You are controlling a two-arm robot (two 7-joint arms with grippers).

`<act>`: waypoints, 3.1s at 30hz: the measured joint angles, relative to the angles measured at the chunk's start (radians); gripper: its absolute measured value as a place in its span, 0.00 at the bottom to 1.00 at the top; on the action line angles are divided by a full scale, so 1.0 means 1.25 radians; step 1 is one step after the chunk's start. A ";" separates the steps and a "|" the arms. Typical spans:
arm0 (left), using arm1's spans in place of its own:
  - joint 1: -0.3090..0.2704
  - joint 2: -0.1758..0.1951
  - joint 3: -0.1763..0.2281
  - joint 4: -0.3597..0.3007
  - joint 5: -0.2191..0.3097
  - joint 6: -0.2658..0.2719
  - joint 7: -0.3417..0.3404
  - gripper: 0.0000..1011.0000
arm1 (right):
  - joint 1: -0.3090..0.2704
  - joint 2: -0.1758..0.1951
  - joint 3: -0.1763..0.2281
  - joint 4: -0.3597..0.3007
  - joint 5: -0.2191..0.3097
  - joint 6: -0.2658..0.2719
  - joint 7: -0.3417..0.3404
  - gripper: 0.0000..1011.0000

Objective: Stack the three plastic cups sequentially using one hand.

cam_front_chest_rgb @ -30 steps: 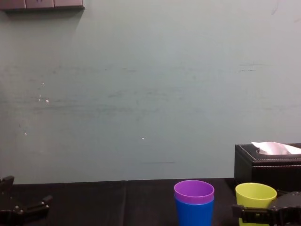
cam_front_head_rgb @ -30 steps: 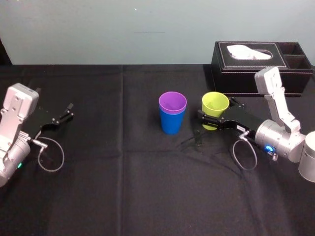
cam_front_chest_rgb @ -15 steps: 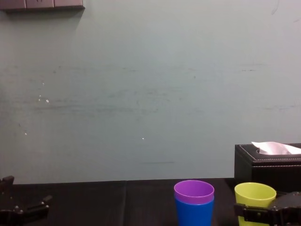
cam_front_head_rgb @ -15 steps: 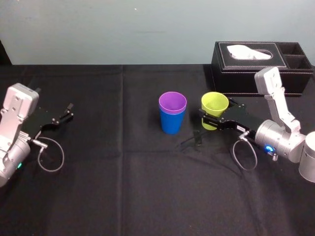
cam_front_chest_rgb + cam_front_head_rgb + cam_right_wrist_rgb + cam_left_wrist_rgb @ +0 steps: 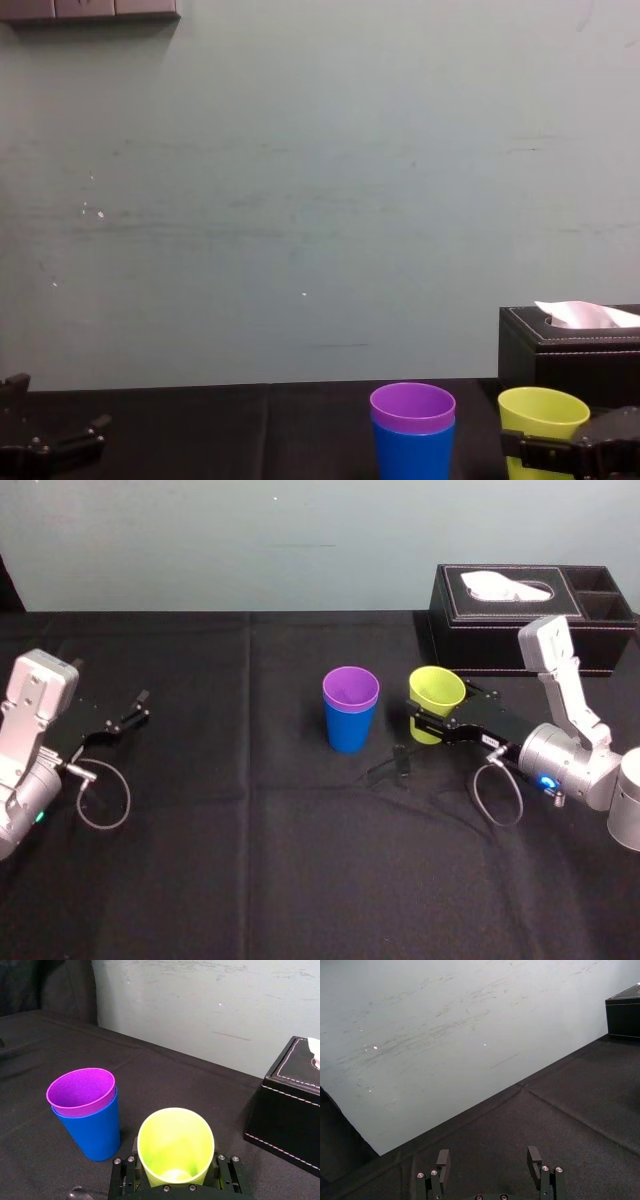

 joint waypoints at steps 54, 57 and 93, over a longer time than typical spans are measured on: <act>0.000 0.000 0.000 0.000 0.000 0.000 0.000 1.00 | 0.050 -0.005 -0.023 -0.182 -0.001 0.072 -0.027 0.73; 0.000 0.000 0.000 0.000 0.000 0.000 0.000 1.00 | 0.056 -0.010 -0.029 -0.174 0.002 0.069 -0.023 0.73; 0.000 0.000 0.000 0.000 0.000 0.000 0.000 1.00 | 0.068 -0.014 -0.089 -0.160 0.041 0.074 0.005 0.73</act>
